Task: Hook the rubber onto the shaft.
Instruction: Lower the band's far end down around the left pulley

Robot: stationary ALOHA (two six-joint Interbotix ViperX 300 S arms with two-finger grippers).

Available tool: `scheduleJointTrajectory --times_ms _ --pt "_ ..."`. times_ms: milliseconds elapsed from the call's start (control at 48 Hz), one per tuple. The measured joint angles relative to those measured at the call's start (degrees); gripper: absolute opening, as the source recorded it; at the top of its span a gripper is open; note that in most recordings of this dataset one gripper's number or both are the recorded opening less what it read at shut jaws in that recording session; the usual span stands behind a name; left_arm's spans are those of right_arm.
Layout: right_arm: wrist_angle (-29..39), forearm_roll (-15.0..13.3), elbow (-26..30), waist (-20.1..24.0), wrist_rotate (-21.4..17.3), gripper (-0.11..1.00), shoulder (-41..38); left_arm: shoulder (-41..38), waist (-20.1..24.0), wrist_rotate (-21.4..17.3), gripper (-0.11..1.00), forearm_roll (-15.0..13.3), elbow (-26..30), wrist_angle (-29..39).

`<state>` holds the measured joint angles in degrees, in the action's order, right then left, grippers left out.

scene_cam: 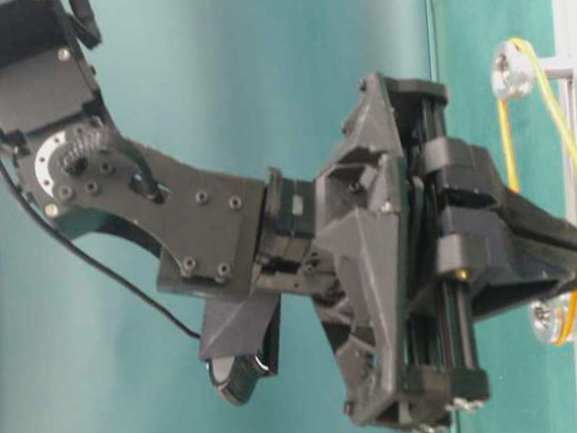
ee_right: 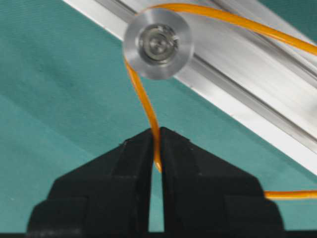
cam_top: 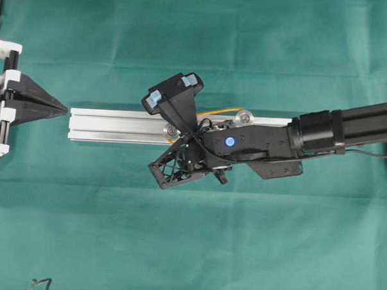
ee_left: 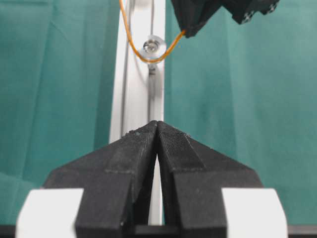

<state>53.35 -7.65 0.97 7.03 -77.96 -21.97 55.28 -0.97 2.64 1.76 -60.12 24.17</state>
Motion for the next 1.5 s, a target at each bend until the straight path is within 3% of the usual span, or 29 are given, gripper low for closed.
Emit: scheduleJointTrajectory --times_ms 396,1063,1188,1376,1501 --pt "-0.09 -0.09 -3.43 0.09 0.09 0.06 2.29 0.00 0.00 0.00 0.00 0.00 0.00 0.00" --pt "-0.35 -1.41 -3.52 0.26 0.26 0.08 2.29 0.00 0.00 0.00 0.00 0.00 0.00 0.00" --pt "-0.35 -1.49 -3.52 0.18 0.35 0.26 2.29 0.00 0.00 0.00 0.00 0.00 0.00 0.00" --pt "-0.44 -1.58 -3.52 0.26 0.35 0.76 2.20 0.00 0.00 0.00 0.00 0.00 0.00 0.00" --pt "-0.44 -1.76 -3.60 0.35 0.44 0.81 2.29 0.00 0.09 0.00 0.00 0.00 0.09 0.00"
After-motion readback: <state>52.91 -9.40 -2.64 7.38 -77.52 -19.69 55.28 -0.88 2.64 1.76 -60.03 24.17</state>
